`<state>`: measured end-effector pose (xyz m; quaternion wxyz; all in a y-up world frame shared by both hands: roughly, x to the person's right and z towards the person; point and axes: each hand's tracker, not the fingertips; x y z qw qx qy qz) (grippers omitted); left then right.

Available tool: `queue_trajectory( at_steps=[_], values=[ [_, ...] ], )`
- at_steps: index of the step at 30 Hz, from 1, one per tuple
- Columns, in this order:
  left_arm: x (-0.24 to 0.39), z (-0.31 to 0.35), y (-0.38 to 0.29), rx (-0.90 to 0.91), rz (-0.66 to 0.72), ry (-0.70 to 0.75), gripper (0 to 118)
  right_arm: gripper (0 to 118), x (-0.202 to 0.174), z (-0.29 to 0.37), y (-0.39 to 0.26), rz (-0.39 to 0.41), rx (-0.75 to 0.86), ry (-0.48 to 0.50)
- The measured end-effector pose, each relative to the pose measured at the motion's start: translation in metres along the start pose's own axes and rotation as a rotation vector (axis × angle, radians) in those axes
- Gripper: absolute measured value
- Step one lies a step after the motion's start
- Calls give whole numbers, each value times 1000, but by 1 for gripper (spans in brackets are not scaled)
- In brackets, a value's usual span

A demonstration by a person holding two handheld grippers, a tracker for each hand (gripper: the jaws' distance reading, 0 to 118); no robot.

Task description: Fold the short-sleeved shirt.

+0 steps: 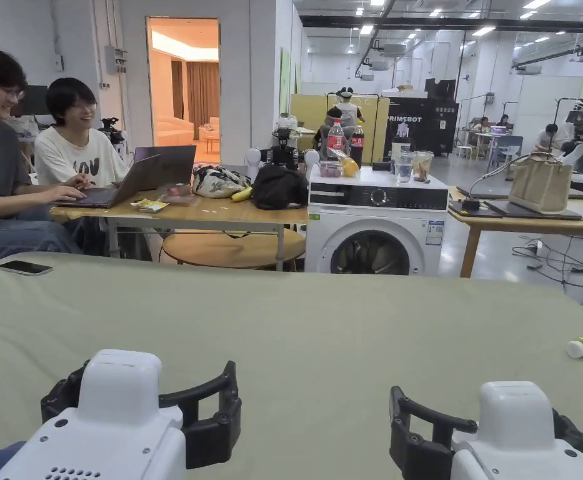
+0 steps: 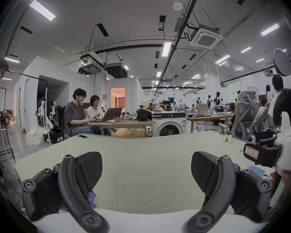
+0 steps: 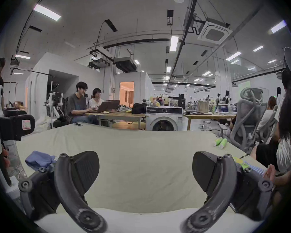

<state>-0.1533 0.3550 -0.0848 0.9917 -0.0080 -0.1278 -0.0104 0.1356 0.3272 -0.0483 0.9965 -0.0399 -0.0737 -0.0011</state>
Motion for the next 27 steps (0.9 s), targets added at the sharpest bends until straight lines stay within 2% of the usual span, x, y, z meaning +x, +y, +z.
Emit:
queue_trajectory(
  at_steps=[6,9,15,22,25,27],
  values=[
    [-7,4,3,16,35,13,107,111,1,4,3,25,12,-52],
    [-6,9,5,28,-11,32,107,111,5,6,4,10,1,-48],
    [-6,11,8,46,20,-21,107,111,8,1,6,-28,-30,-50],
    [0,6,5,31,8,-24,107,111,15,2,6,-124,-40,8],
    [-1,6,5,27,8,-24,107,111,23,1,7,-237,-55,53],
    [-3,6,5,30,35,-30,107,111,25,-2,9,-287,-77,11]
  ],
)
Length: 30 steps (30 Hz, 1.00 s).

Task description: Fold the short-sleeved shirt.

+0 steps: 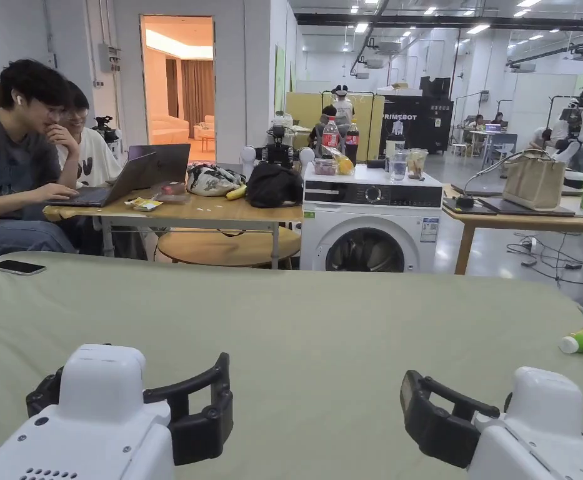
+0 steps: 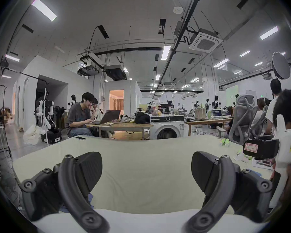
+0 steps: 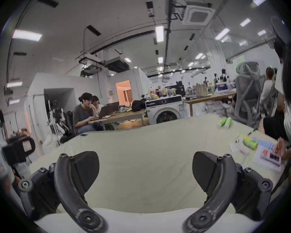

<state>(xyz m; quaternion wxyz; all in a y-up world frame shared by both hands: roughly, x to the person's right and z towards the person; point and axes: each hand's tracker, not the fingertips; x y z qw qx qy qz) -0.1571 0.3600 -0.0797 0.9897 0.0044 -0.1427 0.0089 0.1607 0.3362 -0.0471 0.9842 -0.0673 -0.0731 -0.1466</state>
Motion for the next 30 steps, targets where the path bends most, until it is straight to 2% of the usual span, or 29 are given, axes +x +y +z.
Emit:
queue_trajectory(
  at_steps=[2,8,15,17,20,24,27,30],
  values=[
    [-3,1,1,5,28,-1,107,111,1,-3,3,-35,-29,-27],
    [-4,1,3,2,45,4,107,111,0,0,3,-37,-21,-7],
    [0,0,0,-23,37,-26,107,111,-11,0,-4,66,-19,-39],
    [1,0,0,-30,37,-28,107,111,-13,1,-2,62,-25,-41],
    [3,0,0,-31,34,-41,107,111,-14,0,15,-94,-111,-88],
    [6,3,2,-18,40,-70,107,111,-6,4,23,-242,-136,36],
    [7,3,3,-12,49,-77,107,111,-1,5,21,-267,-137,41],
    [9,4,4,-10,49,-84,107,111,-1,4,18,-241,-138,-45]
  ],
)
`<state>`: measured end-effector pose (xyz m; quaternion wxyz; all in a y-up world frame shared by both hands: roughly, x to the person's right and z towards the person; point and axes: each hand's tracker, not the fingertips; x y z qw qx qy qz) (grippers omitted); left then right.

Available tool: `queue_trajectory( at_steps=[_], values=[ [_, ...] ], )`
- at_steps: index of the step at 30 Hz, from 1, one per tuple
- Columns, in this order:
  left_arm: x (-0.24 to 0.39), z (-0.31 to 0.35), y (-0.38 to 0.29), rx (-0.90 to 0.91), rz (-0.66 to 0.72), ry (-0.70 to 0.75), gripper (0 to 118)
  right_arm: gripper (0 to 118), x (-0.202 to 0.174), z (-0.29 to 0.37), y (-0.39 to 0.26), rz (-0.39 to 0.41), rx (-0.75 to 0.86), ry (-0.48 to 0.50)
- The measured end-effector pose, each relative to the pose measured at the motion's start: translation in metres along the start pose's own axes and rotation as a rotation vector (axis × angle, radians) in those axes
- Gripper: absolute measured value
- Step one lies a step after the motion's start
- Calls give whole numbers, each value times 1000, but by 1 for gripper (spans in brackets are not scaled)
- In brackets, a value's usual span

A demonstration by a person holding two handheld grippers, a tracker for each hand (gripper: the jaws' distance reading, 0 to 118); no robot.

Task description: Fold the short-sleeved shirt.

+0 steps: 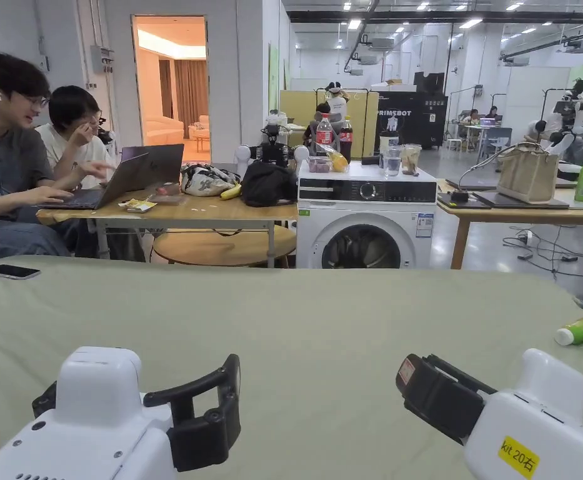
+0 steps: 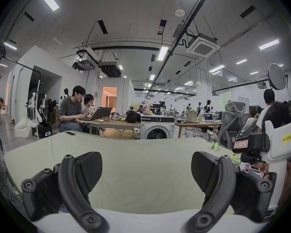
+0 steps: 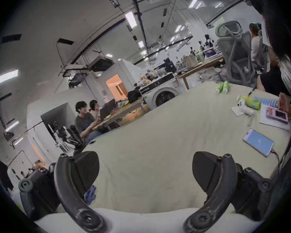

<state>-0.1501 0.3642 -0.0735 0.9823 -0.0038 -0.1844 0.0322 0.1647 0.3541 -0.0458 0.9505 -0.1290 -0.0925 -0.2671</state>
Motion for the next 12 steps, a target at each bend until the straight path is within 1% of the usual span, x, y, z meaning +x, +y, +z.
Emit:
queue_trajectory(
  at_steps=[1,3,6,8,9,10,12],
  values=[
    [1,1,0,0,-3,-2,107,111,0,-1,0,3,-1,-36],
    [2,1,0,-2,-9,-4,107,111,2,-3,0,-5,-10,-39],
    [3,1,-1,-7,-12,-10,107,111,8,-4,-1,-26,-33,0],
    [5,0,-1,-9,-16,-12,107,111,9,-3,-4,-36,-12,16],
    [5,0,-1,-8,-17,-12,107,111,8,-3,-5,-42,-4,2],
    [5,0,-1,-7,-17,-13,107,111,7,-4,-3,-42,-10,-37],
    [6,0,0,-5,-15,-17,107,111,5,-5,-1,-17,-28,-51]
  ],
)
